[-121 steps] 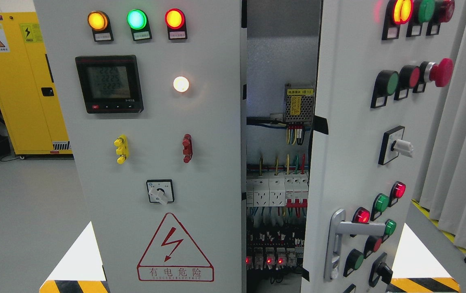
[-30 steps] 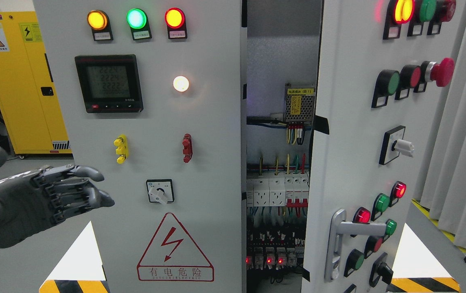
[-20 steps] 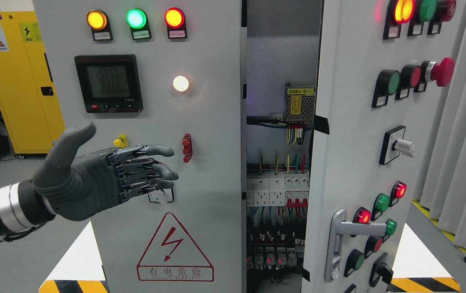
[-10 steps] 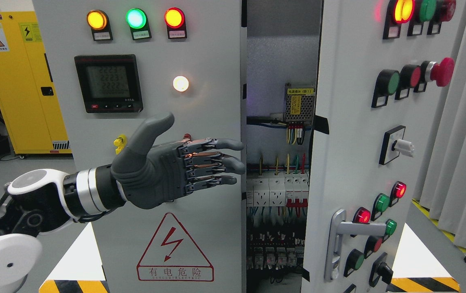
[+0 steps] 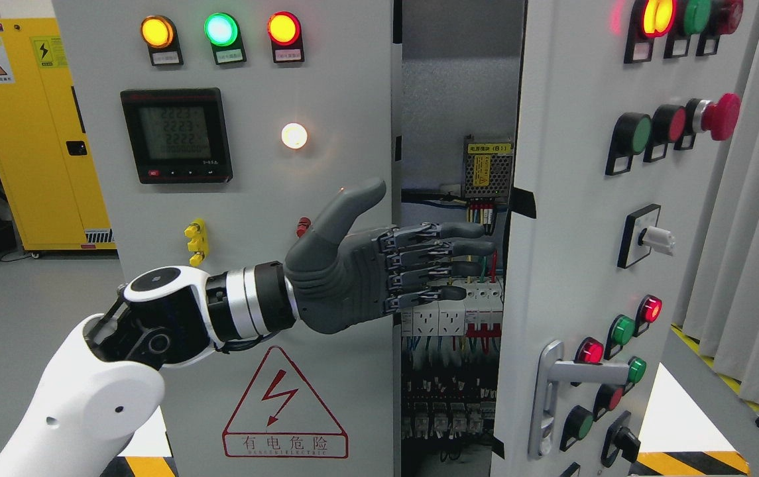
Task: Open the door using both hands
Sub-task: 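Reach the left hand toward the gap between the two cabinet doors, then slide left hand fingers behind the edge of the push-button door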
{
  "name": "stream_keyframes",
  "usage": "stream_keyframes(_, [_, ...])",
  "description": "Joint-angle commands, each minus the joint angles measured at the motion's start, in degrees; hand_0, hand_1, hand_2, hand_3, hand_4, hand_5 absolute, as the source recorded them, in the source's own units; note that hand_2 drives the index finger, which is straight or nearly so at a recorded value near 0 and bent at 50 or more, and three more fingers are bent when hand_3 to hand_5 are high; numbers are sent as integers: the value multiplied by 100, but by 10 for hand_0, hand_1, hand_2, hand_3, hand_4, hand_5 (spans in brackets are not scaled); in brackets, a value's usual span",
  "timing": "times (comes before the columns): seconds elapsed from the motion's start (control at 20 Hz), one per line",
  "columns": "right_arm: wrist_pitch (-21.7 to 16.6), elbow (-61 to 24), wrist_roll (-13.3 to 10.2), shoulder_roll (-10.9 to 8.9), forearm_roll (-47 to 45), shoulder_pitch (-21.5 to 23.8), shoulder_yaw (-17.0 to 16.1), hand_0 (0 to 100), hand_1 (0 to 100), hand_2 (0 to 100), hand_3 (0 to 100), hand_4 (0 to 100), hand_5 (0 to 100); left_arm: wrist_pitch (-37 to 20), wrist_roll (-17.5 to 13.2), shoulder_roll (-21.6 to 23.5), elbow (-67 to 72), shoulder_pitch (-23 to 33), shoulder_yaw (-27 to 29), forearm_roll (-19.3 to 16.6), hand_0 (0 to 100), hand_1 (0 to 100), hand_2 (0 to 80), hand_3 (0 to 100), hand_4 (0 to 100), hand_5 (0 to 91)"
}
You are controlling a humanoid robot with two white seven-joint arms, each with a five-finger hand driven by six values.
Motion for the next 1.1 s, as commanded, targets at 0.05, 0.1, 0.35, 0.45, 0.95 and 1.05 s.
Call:
stream_keyframes(0.05, [1,-1,-2,149,114,-2,53,214,104,0,0,0,0,39,1,-975,778,-401,-400,2,0,91,92,45,66,0])
stream_keyframes(0.1, [1,-1,-2,149,114,-2,53,214,102,0,0,0,0,48,-8,-1019,831,-427,-400,2,0,92,98,62,81,0])
stream_keyframes(0.35, [0,-1,-2,149,114,-2,53,214,102,0,0,0,0,65,-25,-1204,920,-472,-400,28,0,93,111,140,130,0])
stream_keyframes(0.45, [1,-1,-2,149,114,-2,53,214,102,0,0,0,0,74,-25,-1204,911,-463,-400,46,0,79,113,166,145,0])
stream_keyframes(0.95, [1,-1,-2,149,114,-2,53,214,102,0,0,0,0,224,-52,-1590,1042,-533,-400,2,0,63,144,275,221,0])
stream_keyframes(1.05, [1,-1,-2,149,114,-2,53,214,102,0,0,0,0,232,-52,-1722,1069,-594,-409,-7,0,64,148,280,224,0])
